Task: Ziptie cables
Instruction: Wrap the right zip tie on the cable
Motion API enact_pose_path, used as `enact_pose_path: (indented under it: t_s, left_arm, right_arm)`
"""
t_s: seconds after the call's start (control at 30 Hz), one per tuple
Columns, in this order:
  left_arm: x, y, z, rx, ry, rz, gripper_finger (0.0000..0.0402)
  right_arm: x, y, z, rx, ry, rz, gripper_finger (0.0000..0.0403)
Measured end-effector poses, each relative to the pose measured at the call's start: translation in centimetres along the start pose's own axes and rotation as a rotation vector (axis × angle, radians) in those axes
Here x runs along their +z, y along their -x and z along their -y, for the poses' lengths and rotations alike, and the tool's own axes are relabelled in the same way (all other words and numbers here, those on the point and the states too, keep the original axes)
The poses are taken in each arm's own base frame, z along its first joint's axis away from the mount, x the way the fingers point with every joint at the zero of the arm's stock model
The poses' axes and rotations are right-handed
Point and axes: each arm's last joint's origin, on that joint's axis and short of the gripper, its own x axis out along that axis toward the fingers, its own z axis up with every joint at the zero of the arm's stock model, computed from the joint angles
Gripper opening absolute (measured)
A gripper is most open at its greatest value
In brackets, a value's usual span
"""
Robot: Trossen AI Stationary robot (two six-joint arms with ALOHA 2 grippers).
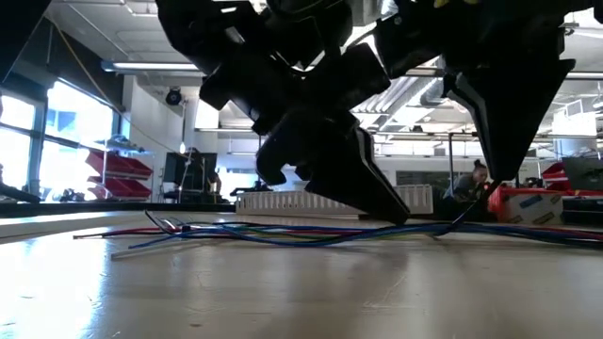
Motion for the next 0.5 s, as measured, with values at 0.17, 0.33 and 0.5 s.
enact_pose_path:
  t_s: [0.17,0.33,0.5]
  left_arm:
    - [0.4,0.0,0.1,-0.083,-0.023,0.074,0.0101]
    - [0.6,-0.9,0.6,-0.010,-0.050,0.129,0.0142]
    - [0.4,-1.8,1.2,0.083,-0.045,0.169,0.0160]
  right_arm:
    - [-0.2,0.1,-0.2,-0.016,0.002,0.017,0.0025]
    - [-0.5,0.2,-0.3,-0.029,0.011,0.018,0.0035]
    - [-0.7,0.2,-0.5,-0.024,0.014,0.012,0.0026]
